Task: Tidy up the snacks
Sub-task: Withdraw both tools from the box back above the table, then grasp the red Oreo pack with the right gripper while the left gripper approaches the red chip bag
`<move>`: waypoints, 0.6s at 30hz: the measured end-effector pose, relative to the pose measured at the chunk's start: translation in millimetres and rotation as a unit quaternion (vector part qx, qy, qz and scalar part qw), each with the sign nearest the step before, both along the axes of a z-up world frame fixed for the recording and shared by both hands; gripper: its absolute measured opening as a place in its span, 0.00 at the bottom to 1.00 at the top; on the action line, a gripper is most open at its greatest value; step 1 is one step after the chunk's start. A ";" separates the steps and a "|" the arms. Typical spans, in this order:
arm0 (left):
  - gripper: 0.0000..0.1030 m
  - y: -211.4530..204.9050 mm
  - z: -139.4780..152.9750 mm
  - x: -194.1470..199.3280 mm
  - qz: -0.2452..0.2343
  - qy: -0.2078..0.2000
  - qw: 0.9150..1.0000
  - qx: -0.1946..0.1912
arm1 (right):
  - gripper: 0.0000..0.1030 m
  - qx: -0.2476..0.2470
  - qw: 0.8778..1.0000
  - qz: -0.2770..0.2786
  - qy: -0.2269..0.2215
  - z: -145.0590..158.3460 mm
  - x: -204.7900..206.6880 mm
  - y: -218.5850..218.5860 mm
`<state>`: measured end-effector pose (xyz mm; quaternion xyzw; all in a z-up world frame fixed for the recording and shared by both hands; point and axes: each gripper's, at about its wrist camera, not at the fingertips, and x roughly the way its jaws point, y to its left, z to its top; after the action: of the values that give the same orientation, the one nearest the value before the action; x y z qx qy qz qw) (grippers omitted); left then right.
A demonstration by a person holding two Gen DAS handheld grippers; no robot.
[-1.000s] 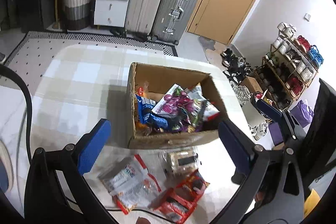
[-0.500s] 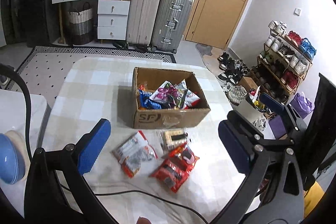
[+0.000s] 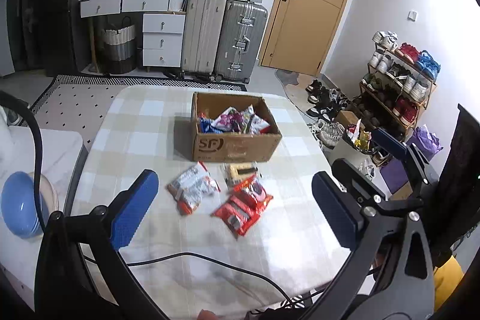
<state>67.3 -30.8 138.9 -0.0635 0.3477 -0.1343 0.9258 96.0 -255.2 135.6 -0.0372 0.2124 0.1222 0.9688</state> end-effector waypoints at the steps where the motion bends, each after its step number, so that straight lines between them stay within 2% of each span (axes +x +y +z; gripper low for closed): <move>1: 0.99 -0.2 -4.7 -10.5 -0.003 0.003 1.000 -0.002 | 1.00 0.001 1.000 0.002 -0.002 -1.6 -2.8 1.7; 4: 0.99 0.3 -23.1 -28.7 -0.009 0.018 1.000 -0.012 | 1.00 -0.002 1.000 -0.002 -0.007 -13.3 -22.5 3.1; 10: 0.99 5.2 -81.8 -46.0 -0.005 0.055 0.998 -0.043 | 0.99 -0.009 1.000 -0.007 -0.006 -52.5 -52.4 2.0; 13: 0.99 5.2 -109.5 -38.8 0.005 0.069 0.997 -0.046 | 0.99 -0.017 1.000 -0.010 -0.008 -71.5 -61.7 2.6; 18: 0.99 2.3 -136.3 -26.5 0.000 0.060 0.997 -0.057 | 0.99 -0.005 1.000 -0.020 -0.007 -97.4 -63.1 -1.9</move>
<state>40.9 -28.5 2.6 -0.1240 0.3945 -0.1502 0.8980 32.9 -257.1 38.2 -0.0384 0.2068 0.1017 0.9723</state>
